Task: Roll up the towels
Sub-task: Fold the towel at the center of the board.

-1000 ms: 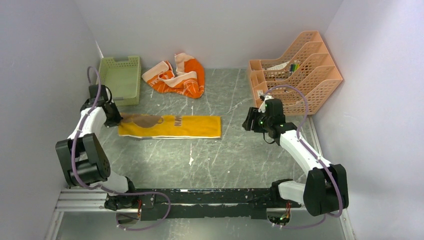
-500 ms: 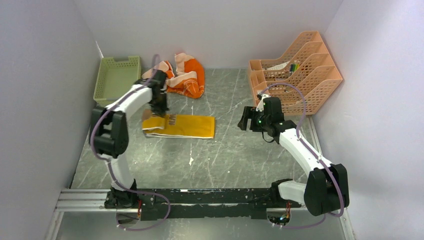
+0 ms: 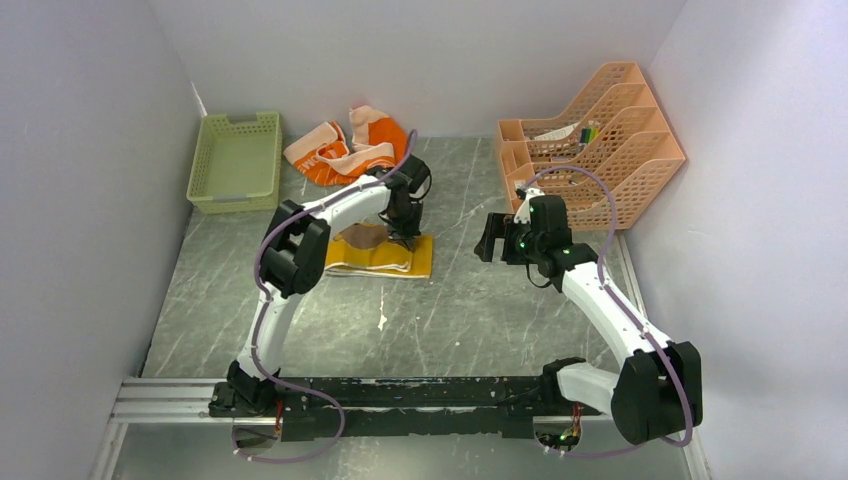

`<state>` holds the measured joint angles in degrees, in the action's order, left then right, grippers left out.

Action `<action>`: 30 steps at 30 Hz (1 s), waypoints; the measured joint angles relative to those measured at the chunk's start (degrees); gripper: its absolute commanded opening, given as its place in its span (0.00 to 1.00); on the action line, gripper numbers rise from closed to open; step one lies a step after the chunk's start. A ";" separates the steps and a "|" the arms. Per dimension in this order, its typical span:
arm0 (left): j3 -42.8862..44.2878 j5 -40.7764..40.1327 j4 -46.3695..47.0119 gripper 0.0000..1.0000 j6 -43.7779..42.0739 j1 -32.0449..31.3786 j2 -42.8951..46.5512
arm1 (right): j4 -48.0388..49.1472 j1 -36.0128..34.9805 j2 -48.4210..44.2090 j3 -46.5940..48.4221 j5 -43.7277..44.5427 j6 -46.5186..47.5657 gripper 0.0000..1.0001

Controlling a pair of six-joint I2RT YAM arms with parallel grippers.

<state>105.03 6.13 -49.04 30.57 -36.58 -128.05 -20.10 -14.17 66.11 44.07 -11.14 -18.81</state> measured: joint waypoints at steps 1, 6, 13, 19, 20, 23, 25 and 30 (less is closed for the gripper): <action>0.42 0.52 -0.02 0.07 0.17 -0.52 -0.59 | 0.00 0.00 -0.02 0.02 0.00 0.00 0.94; 0.63 2.19 -0.15 0.07 0.98 -2.29 -1.66 | 0.00 -0.04 -0.13 0.00 0.00 0.00 0.94; 0.68 4.11 -0.66 0.07 1.44 -2.36 -1.66 | 0.02 -0.04 -0.15 -0.04 0.00 0.00 0.94; 0.63 6.45 -1.60 0.07 1.42 -2.36 -1.27 | 0.02 -0.04 -0.42 -0.17 0.00 0.00 0.94; 0.55 6.93 -1.64 0.07 1.42 -2.38 -1.05 | 0.02 -0.04 -0.50 -0.24 0.00 0.00 0.94; 0.37 7.96 -2.10 0.07 1.40 -2.51 -0.48 | 0.02 -0.04 -0.68 -0.28 0.04 0.00 0.94; 0.15 8.48 -2.34 0.07 1.40 -2.71 -0.22 | 0.00 -0.04 -0.79 -0.28 0.04 0.00 0.94; -0.81 9.22 -2.91 0.07 1.38 -3.23 0.52 | 0.00 -0.04 -1.25 -0.52 0.04 0.00 0.95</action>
<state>104.22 15.35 -51.94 31.94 -39.81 -127.52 -20.10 -14.22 64.86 43.55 -11.09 -18.81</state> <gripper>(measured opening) 0.072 0.943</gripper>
